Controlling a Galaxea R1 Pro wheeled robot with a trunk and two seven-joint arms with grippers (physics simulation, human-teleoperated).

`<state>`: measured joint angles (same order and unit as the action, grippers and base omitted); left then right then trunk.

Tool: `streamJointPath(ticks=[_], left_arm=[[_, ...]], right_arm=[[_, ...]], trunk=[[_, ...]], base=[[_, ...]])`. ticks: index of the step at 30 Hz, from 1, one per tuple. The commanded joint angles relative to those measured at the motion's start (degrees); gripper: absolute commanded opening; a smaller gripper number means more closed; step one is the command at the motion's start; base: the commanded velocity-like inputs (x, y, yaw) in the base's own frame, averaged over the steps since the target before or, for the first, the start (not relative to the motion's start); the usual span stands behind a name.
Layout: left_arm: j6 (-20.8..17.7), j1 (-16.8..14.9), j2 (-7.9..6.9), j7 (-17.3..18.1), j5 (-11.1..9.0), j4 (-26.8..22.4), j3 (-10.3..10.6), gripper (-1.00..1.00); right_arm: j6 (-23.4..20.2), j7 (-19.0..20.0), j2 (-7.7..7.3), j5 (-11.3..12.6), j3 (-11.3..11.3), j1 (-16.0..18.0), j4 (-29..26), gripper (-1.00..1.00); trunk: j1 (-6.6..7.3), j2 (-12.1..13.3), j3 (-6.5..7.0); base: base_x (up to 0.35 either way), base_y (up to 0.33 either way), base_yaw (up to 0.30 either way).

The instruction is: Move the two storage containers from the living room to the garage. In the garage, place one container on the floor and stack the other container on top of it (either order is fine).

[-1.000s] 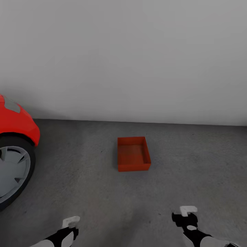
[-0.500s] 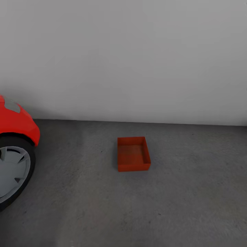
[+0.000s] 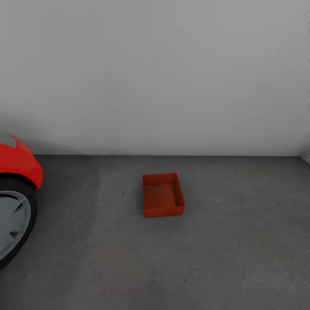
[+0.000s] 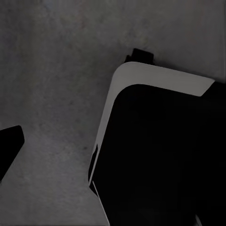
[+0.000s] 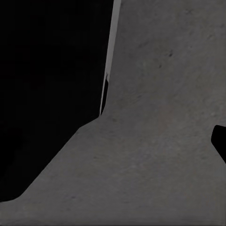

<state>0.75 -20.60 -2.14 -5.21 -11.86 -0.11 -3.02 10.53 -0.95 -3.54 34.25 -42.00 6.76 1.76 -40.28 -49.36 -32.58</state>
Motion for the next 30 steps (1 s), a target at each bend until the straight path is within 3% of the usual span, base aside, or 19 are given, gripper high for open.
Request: streamJointPath(ticks=[1, 30], left_arm=[[0.19, 0.00, -0.05, -0.07, -0.06, -0.07, -0.26, 1.00], [0.30, 0.04, -0.17, -0.07, 0.04, -0.06, -0.14, 1.00]], right_arm=[[0.25, -0.04, 0.06, 0.28, -0.46, -0.10, 0.12, 1.00], [1.07, 0.50, 0.11, 0.21, -0.45, -0.35, 0.10, 1.00]], trunk=[[-0.01, -0.03, 0.04], [-0.01, -0.03, 2.53]], base=[[0.000, 0.000, -0.092], [0.000, 0.000, -0.079]])
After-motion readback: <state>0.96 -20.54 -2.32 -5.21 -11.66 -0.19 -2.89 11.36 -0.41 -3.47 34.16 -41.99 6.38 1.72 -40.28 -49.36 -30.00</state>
